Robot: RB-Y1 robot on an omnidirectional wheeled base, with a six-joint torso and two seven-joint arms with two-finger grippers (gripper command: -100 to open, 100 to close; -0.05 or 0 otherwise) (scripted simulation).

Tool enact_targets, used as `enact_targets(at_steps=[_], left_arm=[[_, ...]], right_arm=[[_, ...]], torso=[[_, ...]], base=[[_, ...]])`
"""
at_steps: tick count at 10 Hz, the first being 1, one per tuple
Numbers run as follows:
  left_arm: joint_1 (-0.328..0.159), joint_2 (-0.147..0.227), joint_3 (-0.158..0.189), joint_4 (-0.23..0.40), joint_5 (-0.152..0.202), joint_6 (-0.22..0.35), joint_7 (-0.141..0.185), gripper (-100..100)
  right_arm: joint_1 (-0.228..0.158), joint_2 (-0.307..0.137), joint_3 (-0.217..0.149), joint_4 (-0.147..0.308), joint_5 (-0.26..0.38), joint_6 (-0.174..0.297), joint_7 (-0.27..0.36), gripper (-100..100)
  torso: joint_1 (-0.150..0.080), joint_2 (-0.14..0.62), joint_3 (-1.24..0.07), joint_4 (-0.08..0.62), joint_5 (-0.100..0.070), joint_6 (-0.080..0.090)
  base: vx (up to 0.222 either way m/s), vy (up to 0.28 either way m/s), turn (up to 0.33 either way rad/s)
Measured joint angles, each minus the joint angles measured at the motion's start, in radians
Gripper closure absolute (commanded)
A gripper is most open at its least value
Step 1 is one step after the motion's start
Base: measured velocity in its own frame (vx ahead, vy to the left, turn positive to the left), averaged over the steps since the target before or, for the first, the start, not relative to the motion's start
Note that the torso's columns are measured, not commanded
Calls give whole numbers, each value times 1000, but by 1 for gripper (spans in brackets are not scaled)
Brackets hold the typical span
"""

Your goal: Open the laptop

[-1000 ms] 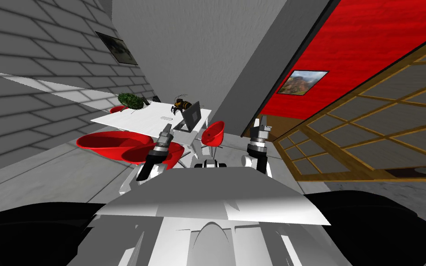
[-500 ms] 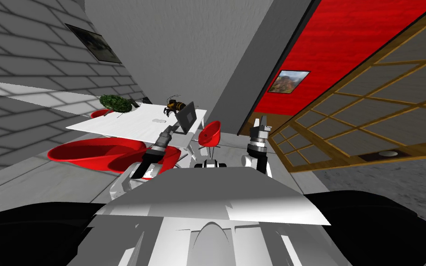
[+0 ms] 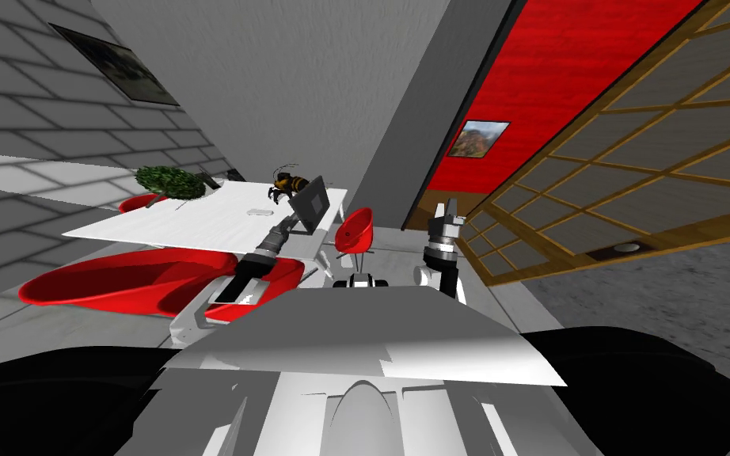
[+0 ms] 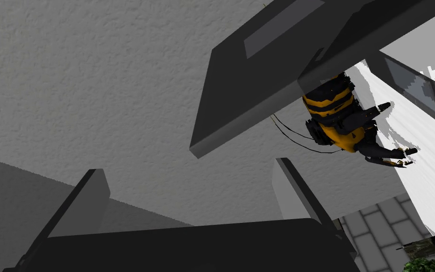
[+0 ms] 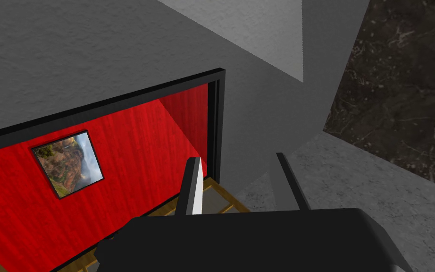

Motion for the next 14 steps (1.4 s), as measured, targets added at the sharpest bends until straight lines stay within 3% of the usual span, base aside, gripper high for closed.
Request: enact_targets(at_steps=[10, 12, 13, 14], left_arm=[[-9, 114, 87, 14, -12, 196, 20, -100], [-9, 120, 92, 7, -9, 208, 22, -100], [-9, 121, 93, 6, -9, 210, 23, 100], [-8, 121, 93, 7, -9, 211, 23, 100]], right_arm=[[0, 0, 0, 0, 0, 0, 0, 0], [0, 0, 0, 0, 0, 0, 0, 0], [0, 0, 0, 0, 0, 0, 0, 0], [0, 0, 0, 0, 0, 0, 0, 0]], torso=[[1, -1, 0, 0, 0, 0], [-1, -2, -1, 0, 0, 0], [-1, 0, 0, 0, 0, 0], [-1, 3, 1, 1, -1, 0]], base=[[43, 10, -106], [74, 2, -15], [8, 1, 6], [4, 61, 6]])
